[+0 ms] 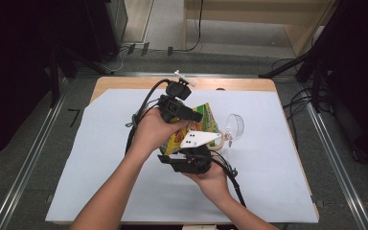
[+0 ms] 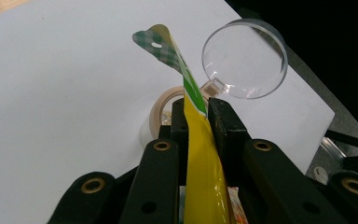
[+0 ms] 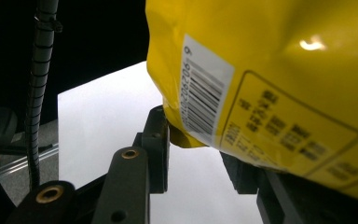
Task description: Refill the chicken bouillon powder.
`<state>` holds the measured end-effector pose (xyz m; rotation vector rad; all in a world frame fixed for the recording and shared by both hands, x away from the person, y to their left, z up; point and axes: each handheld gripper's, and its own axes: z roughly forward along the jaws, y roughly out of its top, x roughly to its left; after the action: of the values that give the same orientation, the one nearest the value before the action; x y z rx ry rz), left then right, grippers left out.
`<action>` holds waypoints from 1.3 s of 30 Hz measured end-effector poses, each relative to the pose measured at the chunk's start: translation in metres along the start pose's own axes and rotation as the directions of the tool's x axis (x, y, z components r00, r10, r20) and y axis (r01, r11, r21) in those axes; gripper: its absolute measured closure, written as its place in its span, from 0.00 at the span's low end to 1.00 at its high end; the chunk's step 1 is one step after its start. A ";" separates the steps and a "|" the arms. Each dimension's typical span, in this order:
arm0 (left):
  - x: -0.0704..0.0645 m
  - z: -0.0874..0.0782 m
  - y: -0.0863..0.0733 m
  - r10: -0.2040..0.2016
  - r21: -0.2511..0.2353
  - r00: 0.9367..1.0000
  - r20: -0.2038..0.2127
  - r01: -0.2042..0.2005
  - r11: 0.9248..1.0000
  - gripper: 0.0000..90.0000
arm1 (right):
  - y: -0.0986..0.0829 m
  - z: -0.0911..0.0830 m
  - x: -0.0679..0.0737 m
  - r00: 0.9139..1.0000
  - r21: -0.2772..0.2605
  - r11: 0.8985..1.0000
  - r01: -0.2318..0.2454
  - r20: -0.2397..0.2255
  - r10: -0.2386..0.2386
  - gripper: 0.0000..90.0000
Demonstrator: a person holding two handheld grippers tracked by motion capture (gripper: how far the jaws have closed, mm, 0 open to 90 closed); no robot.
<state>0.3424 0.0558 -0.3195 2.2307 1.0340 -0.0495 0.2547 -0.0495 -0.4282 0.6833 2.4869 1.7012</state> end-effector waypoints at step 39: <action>0.000 0.001 -0.001 0.007 -0.005 1.000 0.000 -0.007 1.000 0.90 | -0.001 0.001 0.000 1.000 0.003 1.000 0.002 0.007 -0.002 0.73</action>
<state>0.3420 0.0558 -0.3210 2.2292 1.0255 -0.0440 0.2545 -0.0490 -0.4294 0.6862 2.4852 1.6913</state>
